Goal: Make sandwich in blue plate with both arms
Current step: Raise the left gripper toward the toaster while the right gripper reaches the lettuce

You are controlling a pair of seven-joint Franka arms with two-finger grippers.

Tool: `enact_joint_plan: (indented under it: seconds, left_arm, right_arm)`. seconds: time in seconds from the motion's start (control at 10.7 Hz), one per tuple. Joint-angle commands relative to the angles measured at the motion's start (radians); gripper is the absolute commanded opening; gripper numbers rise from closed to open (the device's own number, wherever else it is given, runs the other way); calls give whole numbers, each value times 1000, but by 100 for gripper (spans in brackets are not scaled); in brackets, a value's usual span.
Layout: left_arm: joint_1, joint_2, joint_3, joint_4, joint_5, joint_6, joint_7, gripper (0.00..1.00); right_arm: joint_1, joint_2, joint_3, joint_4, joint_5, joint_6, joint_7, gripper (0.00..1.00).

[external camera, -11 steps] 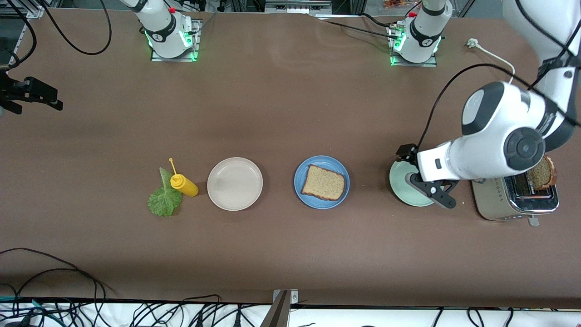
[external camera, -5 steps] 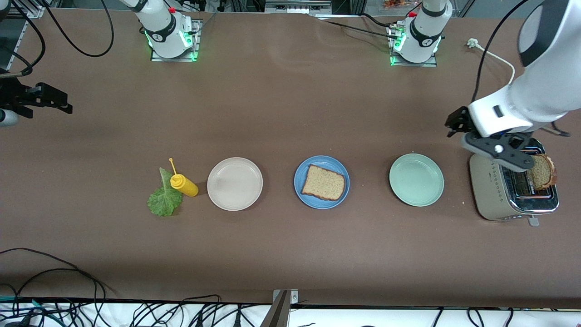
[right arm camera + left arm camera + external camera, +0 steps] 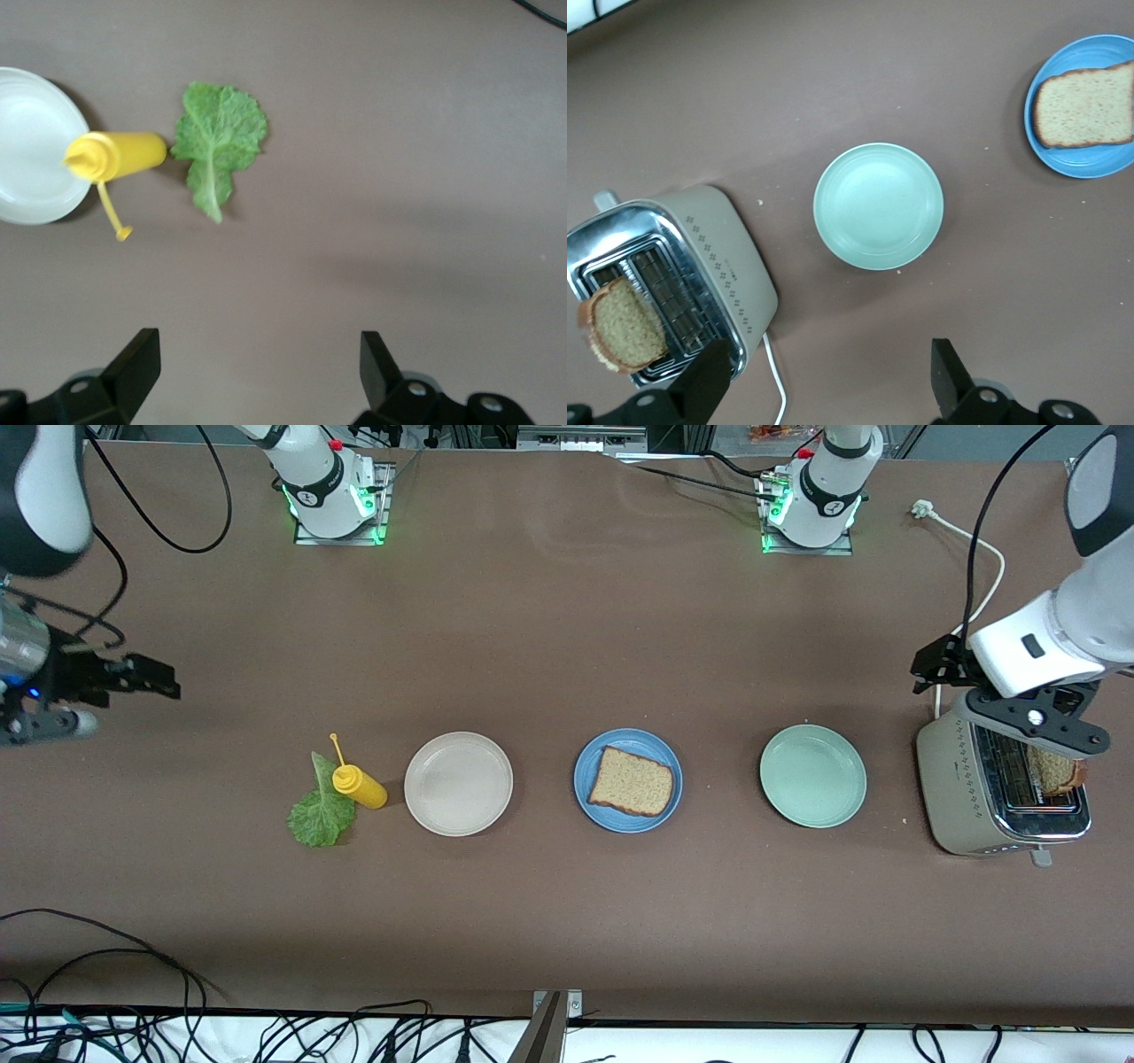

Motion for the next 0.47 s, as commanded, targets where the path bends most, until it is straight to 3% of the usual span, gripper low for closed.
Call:
enact_joint_plan:
  seconds: [0.0, 0.38]
  left_arm:
    - [17, -19, -11, -16, 7, -11, 0, 100]
    - [9, -19, -15, -15, 7, -19, -5, 100]
  right_arm:
    - [4, 155, 34, 28, 22, 116, -19, 100]
    - [5, 299, 57, 46, 63, 300, -25, 100]
